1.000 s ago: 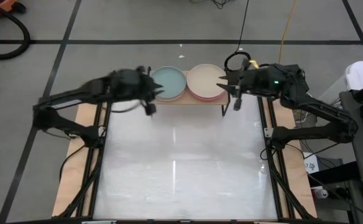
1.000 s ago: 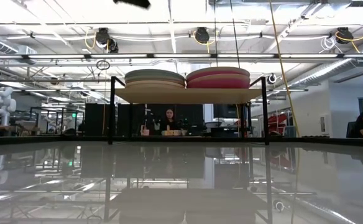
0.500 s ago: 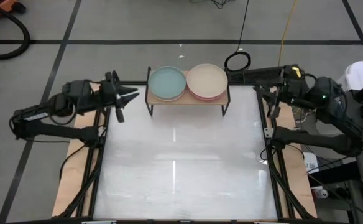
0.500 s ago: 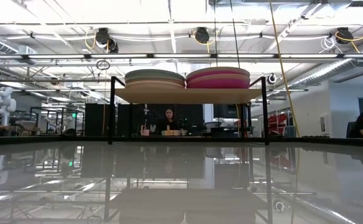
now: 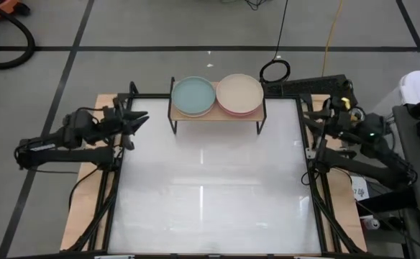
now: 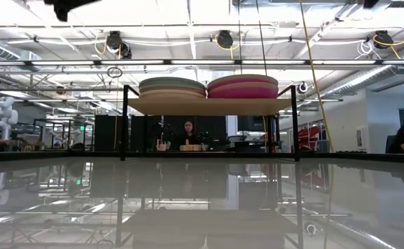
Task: Place and stack plates onto a shelf
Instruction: Return to Home Position
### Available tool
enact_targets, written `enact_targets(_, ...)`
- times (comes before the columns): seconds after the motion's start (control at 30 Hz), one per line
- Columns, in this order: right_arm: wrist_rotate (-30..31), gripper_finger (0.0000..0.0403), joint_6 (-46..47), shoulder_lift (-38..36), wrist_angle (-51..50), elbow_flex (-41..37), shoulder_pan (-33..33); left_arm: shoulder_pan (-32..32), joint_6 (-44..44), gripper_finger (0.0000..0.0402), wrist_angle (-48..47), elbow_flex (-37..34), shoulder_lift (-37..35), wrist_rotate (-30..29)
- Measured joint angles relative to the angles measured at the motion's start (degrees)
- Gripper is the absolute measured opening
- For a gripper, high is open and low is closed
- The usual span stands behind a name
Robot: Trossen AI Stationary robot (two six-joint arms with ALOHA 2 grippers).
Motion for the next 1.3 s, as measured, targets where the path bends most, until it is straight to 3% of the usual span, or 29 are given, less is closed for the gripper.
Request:
enact_targets(0.4, -0.2, 0.0005, 2.4, -3.3, 13.7, -21.5, 0.0, 0.0, -3.7, 0.0081, 11.0, -18.7, -10.0, 2.1)
enact_targets(0.83, -0.2, 0.0000, 5.7, -3.2, 36.4, -38.3, 0.0, 0.0, -5.7, 0.0081, 28.7, -36.0, -11.1, 2.4)
enact_targets(1.17, -0.1, 0.0000, 1.4, -3.2, 34.3, -39.0, 0.0, 0.5, -4.6, 0.0081, 27.6, -36.5, -10.9, 2.3)
enact_targets(1.3, 0.0, 0.0000, 1.4, -3.2, 33.7, -39.0, 0.0, 0.5, -4.9, 0.0069, 25.5, -36.5, -10.9, -0.8)
